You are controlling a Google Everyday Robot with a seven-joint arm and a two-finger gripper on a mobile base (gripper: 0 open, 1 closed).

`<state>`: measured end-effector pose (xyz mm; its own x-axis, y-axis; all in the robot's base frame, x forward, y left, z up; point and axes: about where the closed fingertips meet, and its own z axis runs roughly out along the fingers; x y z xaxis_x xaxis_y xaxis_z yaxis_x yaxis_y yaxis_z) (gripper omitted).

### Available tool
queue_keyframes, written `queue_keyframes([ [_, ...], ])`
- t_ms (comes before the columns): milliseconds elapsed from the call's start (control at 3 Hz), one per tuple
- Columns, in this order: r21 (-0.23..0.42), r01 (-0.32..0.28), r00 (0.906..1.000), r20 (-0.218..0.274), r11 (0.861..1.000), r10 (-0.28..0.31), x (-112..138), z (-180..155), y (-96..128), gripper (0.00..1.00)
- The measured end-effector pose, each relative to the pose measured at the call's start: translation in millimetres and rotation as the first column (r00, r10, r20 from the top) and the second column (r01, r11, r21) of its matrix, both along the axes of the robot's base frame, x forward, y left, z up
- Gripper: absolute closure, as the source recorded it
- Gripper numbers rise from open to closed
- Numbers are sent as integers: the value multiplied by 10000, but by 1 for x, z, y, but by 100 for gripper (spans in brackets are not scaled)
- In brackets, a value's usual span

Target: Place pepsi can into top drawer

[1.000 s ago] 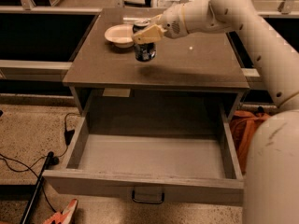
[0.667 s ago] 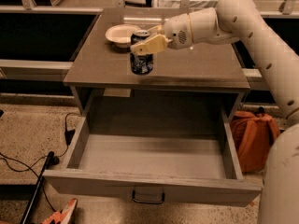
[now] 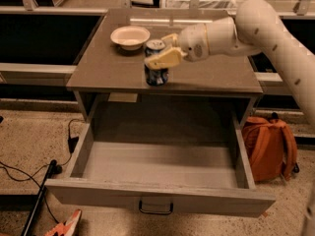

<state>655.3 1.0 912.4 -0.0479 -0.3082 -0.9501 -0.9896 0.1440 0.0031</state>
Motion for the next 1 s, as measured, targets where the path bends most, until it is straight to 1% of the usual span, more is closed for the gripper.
queue_keyframes([
  [333, -490, -273, 9947, 980, 9984, 320, -50, -26, -22, 100],
  [667, -779, -931, 9917, 813, 9926, 994, -93, -61, -33, 100],
  [1000, -813, -926, 9923, 752, 9924, 987, -95, -67, -32, 100],
])
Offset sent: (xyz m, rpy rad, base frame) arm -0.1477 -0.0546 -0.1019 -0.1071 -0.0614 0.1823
